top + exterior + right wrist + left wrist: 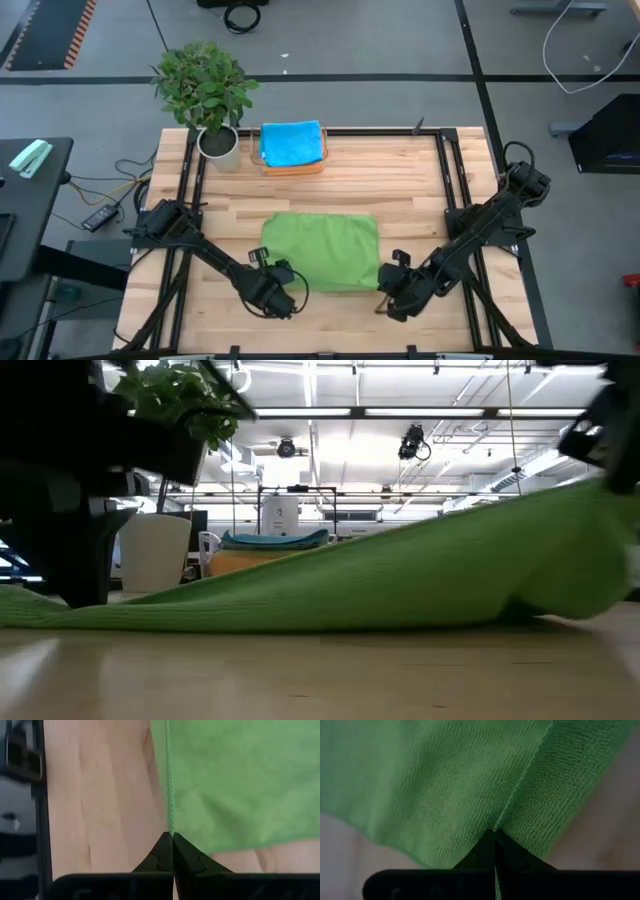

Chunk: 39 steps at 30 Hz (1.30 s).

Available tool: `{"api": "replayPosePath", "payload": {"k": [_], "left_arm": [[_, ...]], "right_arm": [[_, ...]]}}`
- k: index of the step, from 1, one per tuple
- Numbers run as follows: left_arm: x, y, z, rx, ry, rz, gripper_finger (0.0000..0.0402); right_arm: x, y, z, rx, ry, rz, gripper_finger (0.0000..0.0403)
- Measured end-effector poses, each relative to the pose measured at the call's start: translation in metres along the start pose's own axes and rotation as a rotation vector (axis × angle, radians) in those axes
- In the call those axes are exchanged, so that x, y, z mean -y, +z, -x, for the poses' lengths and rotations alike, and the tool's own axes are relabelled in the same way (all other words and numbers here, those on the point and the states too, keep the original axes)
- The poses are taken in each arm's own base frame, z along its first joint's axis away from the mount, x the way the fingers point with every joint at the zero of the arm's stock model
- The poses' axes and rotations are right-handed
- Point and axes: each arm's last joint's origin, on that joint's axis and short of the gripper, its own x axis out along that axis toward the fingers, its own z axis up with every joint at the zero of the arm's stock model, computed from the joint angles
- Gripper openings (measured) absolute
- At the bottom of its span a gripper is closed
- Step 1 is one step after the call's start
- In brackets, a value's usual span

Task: Fold microfiber towels
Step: Fold the green microfiber cloth

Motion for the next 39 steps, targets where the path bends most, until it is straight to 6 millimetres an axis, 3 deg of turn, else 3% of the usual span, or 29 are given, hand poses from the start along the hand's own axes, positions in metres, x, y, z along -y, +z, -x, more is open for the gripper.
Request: {"api": "replayPosePath", "payload": {"k": [4,8,15,19,23,29,32,35,39], "left_arm": [[-0.012,-0.005,-0.008,-0.055,0.07,-0.057,0.0004],[-0.02,-0.019,-0.01,-0.197,0.124,-0.229,0.0009],[-0.024,-0.042,-0.004,-0.273,0.199,-0.344,0.0013],[-0.022,-0.043,0.019,-0.307,0.196,-0.342,0.006],[-0.027,-0.037,0.057,-0.291,0.205,-0.325,0.012],[-0.032,-0.021,0.106,-0.098,-0.009,-0.196,0.0197],[-0.022,-0.004,0.121,0.141,-0.131,-0.049,0.0215],[-0.023,0.009,0.12,0.205,-0.165,0.155,0.0218],[-0.037,0.03,0.106,0.22,-0.097,0.417,0.0208]], "right_arm": [[0.005,0.018,-0.005,0.044,0.04,-0.043,0.0001],[0.005,0.038,-0.015,0.091,0.149,-0.148,0.0001],[-0.009,0.053,-0.036,0.135,0.359,-0.25,0.0002],[-0.007,0.053,-0.028,0.075,0.405,-0.182,0.0028],[0.004,0.068,-0.015,0.047,0.492,-0.147,0.0078],[0.022,0.082,0.018,0.049,0.611,0.068,0.0147],[0.04,0.08,0.036,0.057,0.492,0.141,0.0161],[0.061,0.079,0.047,0.071,0.299,0.146,0.016],[0.092,0.088,0.041,0.028,0.156,0.002,0.0152]]}}
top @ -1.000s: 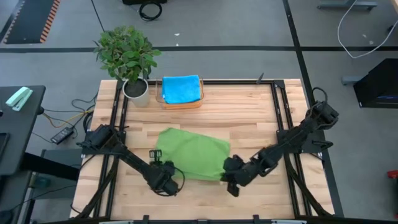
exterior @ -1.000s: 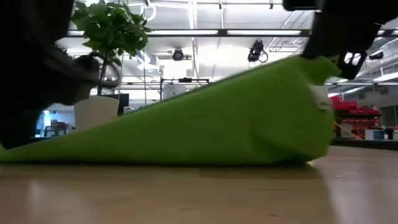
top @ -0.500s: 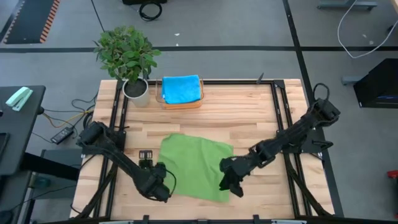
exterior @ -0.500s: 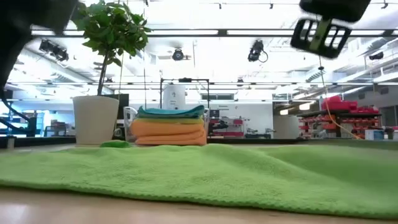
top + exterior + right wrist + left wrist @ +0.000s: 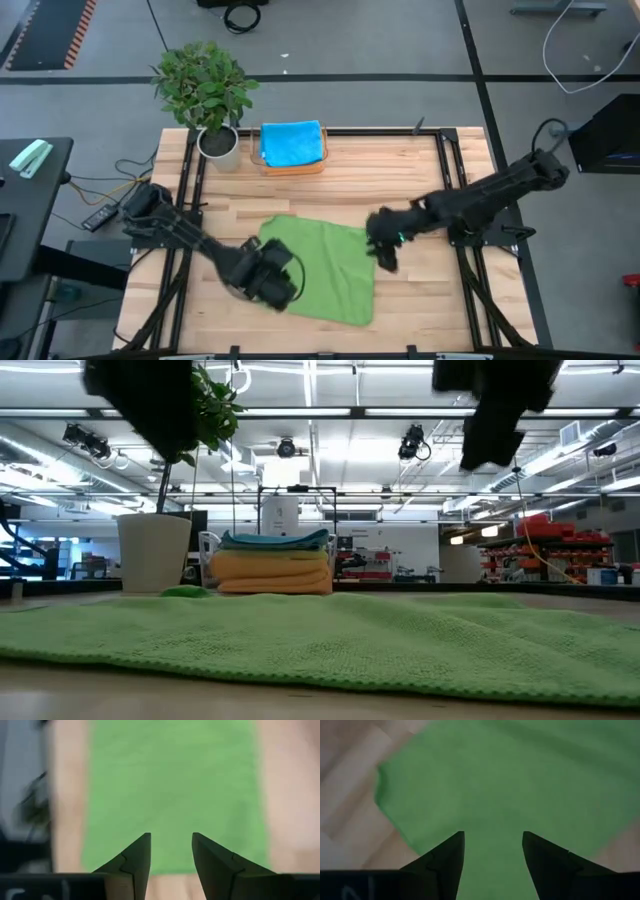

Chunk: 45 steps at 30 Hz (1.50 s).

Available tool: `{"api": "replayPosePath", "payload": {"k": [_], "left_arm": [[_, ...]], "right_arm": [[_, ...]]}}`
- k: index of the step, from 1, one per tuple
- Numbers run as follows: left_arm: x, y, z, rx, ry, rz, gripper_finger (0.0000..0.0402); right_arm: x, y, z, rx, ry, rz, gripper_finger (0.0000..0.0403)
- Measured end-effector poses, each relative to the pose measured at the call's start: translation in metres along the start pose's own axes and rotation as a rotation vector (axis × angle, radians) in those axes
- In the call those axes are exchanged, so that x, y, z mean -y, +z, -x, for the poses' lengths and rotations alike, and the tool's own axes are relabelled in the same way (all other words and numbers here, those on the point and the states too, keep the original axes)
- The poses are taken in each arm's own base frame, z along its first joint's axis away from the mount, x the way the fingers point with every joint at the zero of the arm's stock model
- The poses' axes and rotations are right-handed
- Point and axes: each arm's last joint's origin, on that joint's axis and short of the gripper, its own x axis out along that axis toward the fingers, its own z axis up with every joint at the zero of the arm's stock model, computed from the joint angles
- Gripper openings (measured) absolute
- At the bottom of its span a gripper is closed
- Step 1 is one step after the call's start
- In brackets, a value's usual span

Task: Fold microfiber towels
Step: Fold the green microfiber cloth

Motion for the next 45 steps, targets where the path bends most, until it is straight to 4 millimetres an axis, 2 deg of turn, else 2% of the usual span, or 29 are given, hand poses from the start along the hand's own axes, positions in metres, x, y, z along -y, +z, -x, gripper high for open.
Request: {"api": "replayPosePath", "payload": {"k": [2,5,8,9,11,15,18,22,29,33,37,41,45], "left_arm": [[-0.007,0.015,-0.006,0.025,0.031,0.051,0.0204],[-0.026,0.032,-0.015,-0.007,0.151,0.036,0.0202],[-0.069,0.032,-0.02,-0.069,0.351,0.061,0.0201],[-0.081,0.031,-0.018,-0.07,0.348,0.105,0.0199],[-0.095,0.027,-0.009,-0.018,0.22,0.223,0.0194],[-0.105,0.006,0.008,0.055,-0.104,0.363,0.0181],[-0.115,-0.011,0.011,0.039,-0.198,0.404,0.0175],[-0.123,-0.028,0.007,-0.034,-0.179,0.349,0.0176],[-0.124,-0.043,0.007,-0.119,-0.123,0.291,0.0187],[-0.124,-0.046,0.008,-0.126,-0.112,0.303,0.019],[-0.125,-0.045,0.007,-0.13,-0.095,0.363,0.0188],[-0.126,-0.044,0.007,-0.146,-0.089,0.466,0.0191],[-0.124,-0.048,0.008,-0.258,-0.098,0.582,0.0192]], "right_arm": [[0.017,0.005,-0.006,-0.015,-0.071,-0.124,0.0149],[0.034,0.013,-0.019,-0.021,-0.119,-0.182,0.0147],[0.042,0.028,-0.034,0.047,-0.055,-0.212,0.0147],[0.042,0.034,-0.038,0.083,-0.018,-0.214,0.0147],[0.041,0.046,-0.046,0.169,0.032,-0.206,0.0147],[0.045,0.079,-0.061,0.219,0.028,-0.158,0.0147],[0.046,0.11,-0.075,0.233,-0.01,-0.005,0.0147],[0.046,0.147,-0.105,0.242,-0.083,0.246,0.0147],[0.077,0.2,-0.152,0.216,-0.208,0.424,0.0147],[0.088,0.209,-0.181,0.145,-0.21,0.499,0.0147],[0.095,0.207,-0.204,0.092,-0.207,0.6,0.0147],[0.1,0.201,-0.219,0.062,-0.215,0.68,0.0147],[0.103,0.198,-0.224,0.043,-0.214,0.735,0.0147]]}}
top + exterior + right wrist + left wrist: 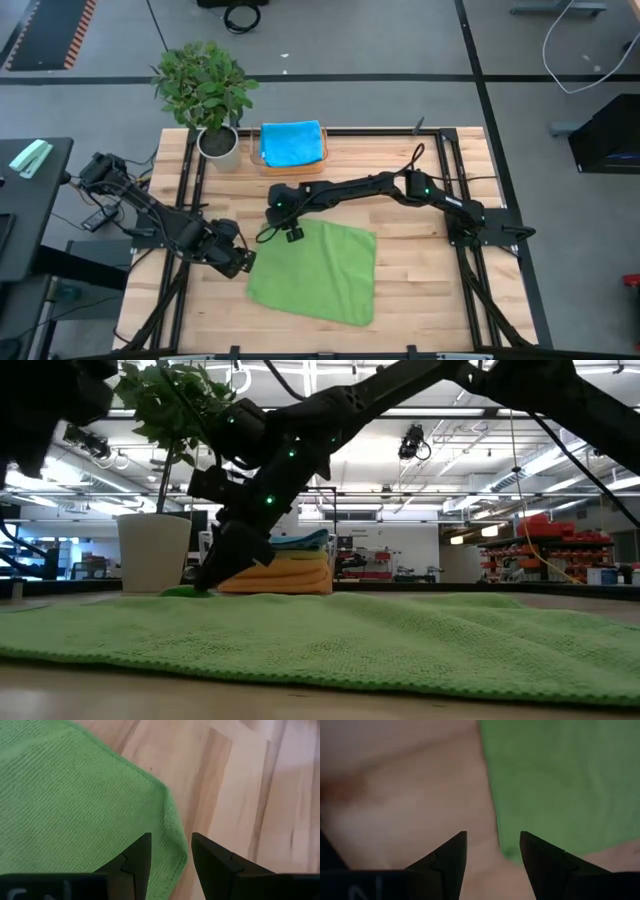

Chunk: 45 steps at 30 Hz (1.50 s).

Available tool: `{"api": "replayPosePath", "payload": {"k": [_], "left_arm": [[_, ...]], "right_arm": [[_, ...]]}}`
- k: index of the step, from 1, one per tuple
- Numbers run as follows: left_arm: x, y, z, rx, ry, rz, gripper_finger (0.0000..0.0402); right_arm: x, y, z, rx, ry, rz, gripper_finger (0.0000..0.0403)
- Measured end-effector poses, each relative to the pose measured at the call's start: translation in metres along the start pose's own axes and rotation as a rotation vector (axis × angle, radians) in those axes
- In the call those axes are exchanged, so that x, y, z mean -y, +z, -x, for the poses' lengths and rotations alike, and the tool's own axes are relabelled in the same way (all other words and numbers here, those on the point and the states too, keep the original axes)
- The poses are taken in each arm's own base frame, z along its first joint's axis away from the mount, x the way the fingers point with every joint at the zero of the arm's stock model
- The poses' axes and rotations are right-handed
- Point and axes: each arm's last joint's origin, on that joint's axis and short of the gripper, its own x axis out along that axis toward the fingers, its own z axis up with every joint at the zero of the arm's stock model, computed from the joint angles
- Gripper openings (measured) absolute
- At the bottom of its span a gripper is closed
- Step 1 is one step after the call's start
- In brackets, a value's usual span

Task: Fold microfiber towels
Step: Fold the green microfiber cloth

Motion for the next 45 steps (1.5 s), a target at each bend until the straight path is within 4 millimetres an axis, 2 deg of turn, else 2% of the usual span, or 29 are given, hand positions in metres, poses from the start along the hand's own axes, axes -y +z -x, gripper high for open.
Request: {"api": "replayPosePath", "payload": {"k": [3,6,11,15,19,22,30,45], "left_arm": [[0.001,-0.007,0.0,-0.081,0.003,0.124,0.019],[0.013,-0.012,-0.008,-0.107,-0.047,0.207,0.0193],[0.034,-0.022,-0.035,-0.127,-0.076,0.152,0.0196],[0.038,-0.029,-0.054,-0.158,-0.016,0.179,0.0189],[0.04,-0.036,-0.07,-0.268,0.075,0.19,0.0184],[0.048,-0.04,-0.078,-0.3,0.034,0.19,0.0185],[0.051,-0.04,-0.093,-0.287,0.066,0.245,0.0192],[0.049,-0.042,-0.099,-0.298,0.1,0.245,0.0151]], "right_arm": [[0.001,0.002,0.0,0.02,-0.008,0.058,0.0147],[0.005,0.002,0.0,0.043,-0.011,0.071,0.0146],[0.011,-0.001,0.0,0.077,0.036,0.049,0.014],[0.011,-0.002,-0.002,0.101,0.024,0.058,0.0136],[0.011,-0.002,-0.002,0.106,0.023,0.059,0.0135],[0.012,-0.002,-0.002,0.108,0.021,0.064,0.0135],[0.015,-0.002,-0.002,0.127,0.025,0.062,0.0135],[0.014,-0.003,-0.002,0.128,0.052,0.062,0.0135]]}}
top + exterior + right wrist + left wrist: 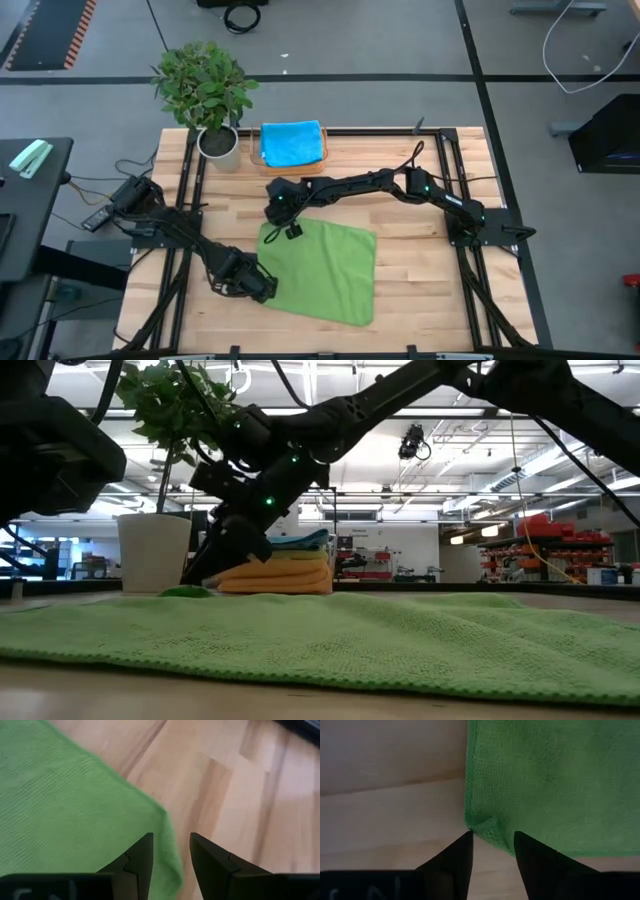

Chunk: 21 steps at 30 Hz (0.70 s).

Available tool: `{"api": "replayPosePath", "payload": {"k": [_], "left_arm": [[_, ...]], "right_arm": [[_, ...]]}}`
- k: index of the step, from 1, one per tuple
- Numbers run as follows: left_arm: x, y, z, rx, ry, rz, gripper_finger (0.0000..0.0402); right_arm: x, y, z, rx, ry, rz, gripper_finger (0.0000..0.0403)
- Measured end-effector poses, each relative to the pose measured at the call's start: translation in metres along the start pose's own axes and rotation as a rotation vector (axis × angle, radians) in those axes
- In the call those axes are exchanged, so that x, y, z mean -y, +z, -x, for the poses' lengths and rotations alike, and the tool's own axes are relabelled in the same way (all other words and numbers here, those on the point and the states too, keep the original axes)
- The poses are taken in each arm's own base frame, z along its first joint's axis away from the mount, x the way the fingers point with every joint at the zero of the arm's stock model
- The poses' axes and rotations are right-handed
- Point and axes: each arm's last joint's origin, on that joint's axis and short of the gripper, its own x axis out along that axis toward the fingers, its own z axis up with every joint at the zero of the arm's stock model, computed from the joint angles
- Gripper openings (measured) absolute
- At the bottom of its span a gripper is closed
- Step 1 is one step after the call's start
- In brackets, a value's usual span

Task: Fold microfiber towels
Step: Fold the green microfiber cloth

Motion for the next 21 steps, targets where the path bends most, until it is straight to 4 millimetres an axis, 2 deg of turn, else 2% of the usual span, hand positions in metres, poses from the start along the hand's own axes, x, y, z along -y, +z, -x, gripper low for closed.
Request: {"api": "replayPosePath", "payload": {"k": [5,9,15,21], "left_arm": [[0.0,-0.001,0.0,-0.009,-0.004,0.0,0.0129],[0.0,-0.001,0.0,-0.009,-0.004,-0.005,0.0119],[0.0,-0.001,0.001,-0.009,-0.004,-0.008,0.0103],[0.0,-0.001,0.001,-0.009,-0.004,-0.009,0.0066]], "right_arm": [[-0.008,-0.012,-0.005,-0.025,0.039,-0.002,0.0135],[-0.011,-0.02,-0.011,-0.012,-0.005,0.011,0.0135],[-0.011,-0.019,-0.011,-0.006,-0.019,-0.021,0.0135],[-0.008,-0.017,-0.012,0.018,-0.056,-0.045,0.0126]]}}
